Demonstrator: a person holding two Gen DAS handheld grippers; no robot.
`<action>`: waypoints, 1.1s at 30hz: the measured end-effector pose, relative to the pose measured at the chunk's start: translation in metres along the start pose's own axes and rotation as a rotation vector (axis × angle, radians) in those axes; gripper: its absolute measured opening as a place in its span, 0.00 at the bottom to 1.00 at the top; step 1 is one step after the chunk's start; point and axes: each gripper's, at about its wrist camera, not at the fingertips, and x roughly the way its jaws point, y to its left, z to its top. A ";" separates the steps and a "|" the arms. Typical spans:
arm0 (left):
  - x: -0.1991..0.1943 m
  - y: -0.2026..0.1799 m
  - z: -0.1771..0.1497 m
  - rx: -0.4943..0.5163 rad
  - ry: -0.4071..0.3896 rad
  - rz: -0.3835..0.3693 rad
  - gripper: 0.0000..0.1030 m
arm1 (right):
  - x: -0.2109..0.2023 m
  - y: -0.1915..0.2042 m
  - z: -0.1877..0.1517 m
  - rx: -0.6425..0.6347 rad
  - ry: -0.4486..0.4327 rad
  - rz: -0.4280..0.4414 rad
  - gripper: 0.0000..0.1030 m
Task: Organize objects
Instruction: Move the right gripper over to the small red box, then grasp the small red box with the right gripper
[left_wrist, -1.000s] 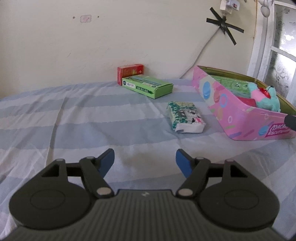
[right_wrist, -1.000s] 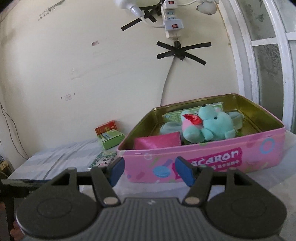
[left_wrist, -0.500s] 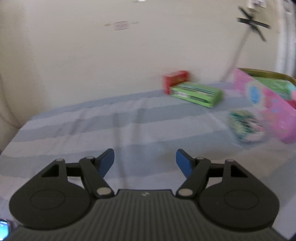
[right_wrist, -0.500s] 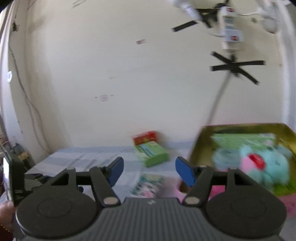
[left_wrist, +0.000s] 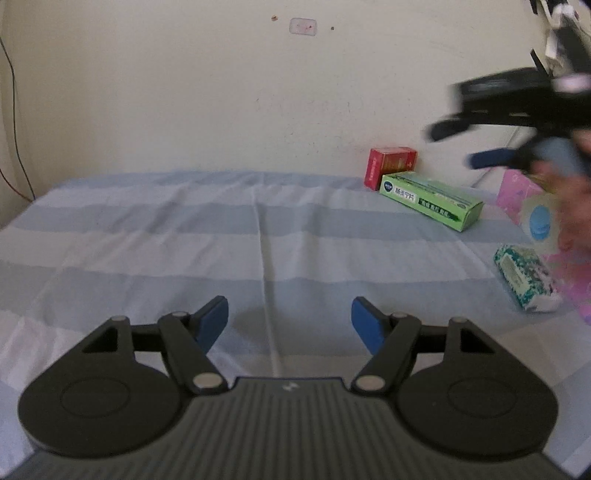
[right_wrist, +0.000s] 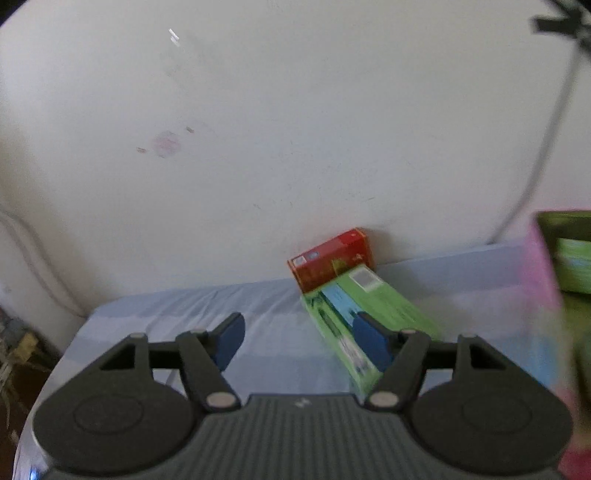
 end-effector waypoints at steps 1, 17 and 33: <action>0.002 0.003 0.001 -0.004 0.002 -0.005 0.73 | 0.017 0.007 0.005 -0.019 0.018 -0.019 0.75; 0.002 0.018 0.007 -0.108 0.024 -0.025 0.74 | 0.106 0.012 0.020 -0.006 0.097 -0.173 0.38; 0.006 0.041 0.009 -0.206 0.001 -0.456 0.79 | -0.126 -0.031 -0.177 -0.050 0.416 0.543 0.27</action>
